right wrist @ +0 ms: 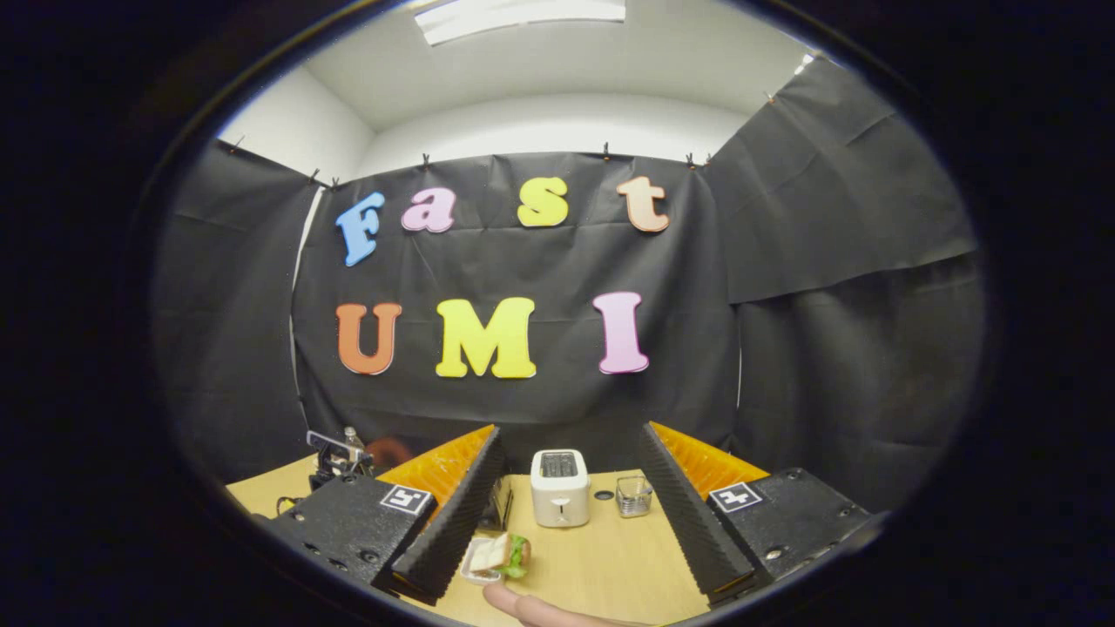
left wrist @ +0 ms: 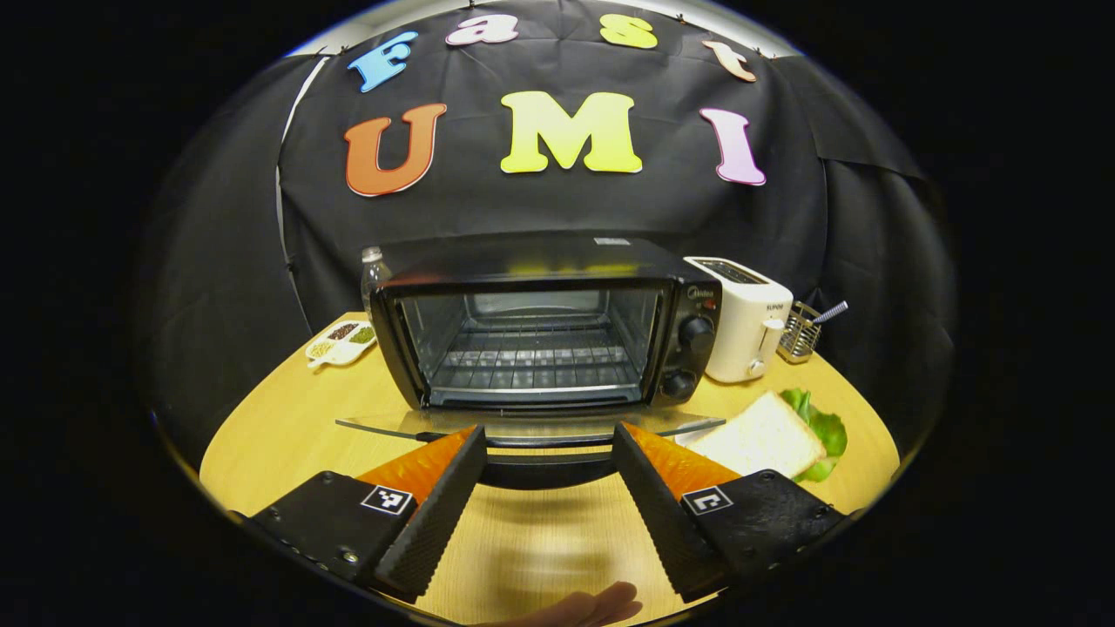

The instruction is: Open the electric oven with the left hand, put the food in, and close the electric oven.

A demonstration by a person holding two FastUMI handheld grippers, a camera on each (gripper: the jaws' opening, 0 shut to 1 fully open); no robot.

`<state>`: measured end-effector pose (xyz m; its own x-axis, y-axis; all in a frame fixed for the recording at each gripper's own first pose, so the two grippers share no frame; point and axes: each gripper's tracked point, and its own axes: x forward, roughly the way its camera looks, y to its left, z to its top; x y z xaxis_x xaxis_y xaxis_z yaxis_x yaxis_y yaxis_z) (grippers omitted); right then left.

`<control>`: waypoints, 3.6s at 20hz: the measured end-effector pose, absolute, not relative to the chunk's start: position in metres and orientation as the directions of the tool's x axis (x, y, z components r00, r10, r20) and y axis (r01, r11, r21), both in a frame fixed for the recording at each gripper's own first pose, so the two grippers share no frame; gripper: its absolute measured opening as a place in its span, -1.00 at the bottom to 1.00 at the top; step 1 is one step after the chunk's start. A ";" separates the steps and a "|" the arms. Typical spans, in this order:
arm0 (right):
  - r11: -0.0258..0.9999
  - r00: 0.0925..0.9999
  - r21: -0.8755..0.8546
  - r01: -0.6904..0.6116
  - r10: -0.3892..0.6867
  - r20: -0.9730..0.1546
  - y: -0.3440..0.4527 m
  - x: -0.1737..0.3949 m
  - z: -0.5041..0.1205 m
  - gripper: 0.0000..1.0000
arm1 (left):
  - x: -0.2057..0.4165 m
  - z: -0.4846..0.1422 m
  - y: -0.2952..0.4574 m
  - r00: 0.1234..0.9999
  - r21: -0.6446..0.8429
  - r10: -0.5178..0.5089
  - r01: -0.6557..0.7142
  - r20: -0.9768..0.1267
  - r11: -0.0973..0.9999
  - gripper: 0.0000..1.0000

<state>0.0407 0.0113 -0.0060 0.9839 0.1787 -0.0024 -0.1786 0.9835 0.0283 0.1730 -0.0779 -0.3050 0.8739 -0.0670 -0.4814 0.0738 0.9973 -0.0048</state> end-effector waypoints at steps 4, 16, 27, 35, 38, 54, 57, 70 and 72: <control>0.988 0.988 0.012 -0.156 0.156 -0.011 0.006 0.043 -0.009 0.82 | 0.162 -0.321 -0.078 0.892 -0.010 -0.063 0.066 -0.447 0.998 0.94; 0.991 0.987 0.038 -0.125 0.128 -0.094 -0.002 0.061 -0.039 1.00 | 0.138 -0.393 -0.077 0.821 -0.045 -0.064 0.047 -0.568 0.998 0.89; 0.981 0.958 0.074 -0.179 0.191 -0.216 0.015 0.090 -0.073 1.00 | 0.120 -0.254 -0.053 0.952 -0.080 -0.075 0.053 -0.296 0.995 0.89; 0.927 0.838 0.179 -0.330 0.375 -0.398 0.053 0.143 -0.138 1.00 | 0.072 -0.089 -0.037 0.999 0.030 -0.037 0.037 0.008 0.999 0.87; 0.894 0.753 0.230 -0.384 0.448 -0.482 0.068 0.162 -0.168 0.99 | 0.052 -0.065 -0.044 0.998 -0.002 -0.055 0.055 0.023 0.998 0.87; 0.701 0.135 0.639 -0.318 0.700 -0.701 0.132 0.175 -0.344 0.82 | 0.030 -0.039 -0.048 0.994 0.025 -0.055 0.052 0.099 0.998 0.87; 0.697 0.024 0.670 -0.255 0.698 -0.716 0.139 0.164 -0.363 0.72 | 0.029 -0.040 -0.044 0.993 0.020 -0.053 0.051 0.106 0.999 0.87; 0.646 0.089 0.735 -0.207 0.760 -0.644 0.142 0.133 -0.324 -0.18 | 0.019 -0.072 -0.021 0.997 0.051 -0.037 0.034 0.064 0.998 0.87; 0.618 0.123 0.757 -0.213 0.785 -0.607 0.148 0.120 -0.310 -0.18 | 0.018 -0.076 -0.018 0.998 0.051 -0.041 0.038 0.056 0.998 0.87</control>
<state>0.1204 0.1477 -0.3098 0.1226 0.7853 -0.6068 -0.2131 0.6180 0.7567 0.0177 -0.0176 -0.0763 0.9976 -0.0406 0.0557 0.0377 0.9980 0.0515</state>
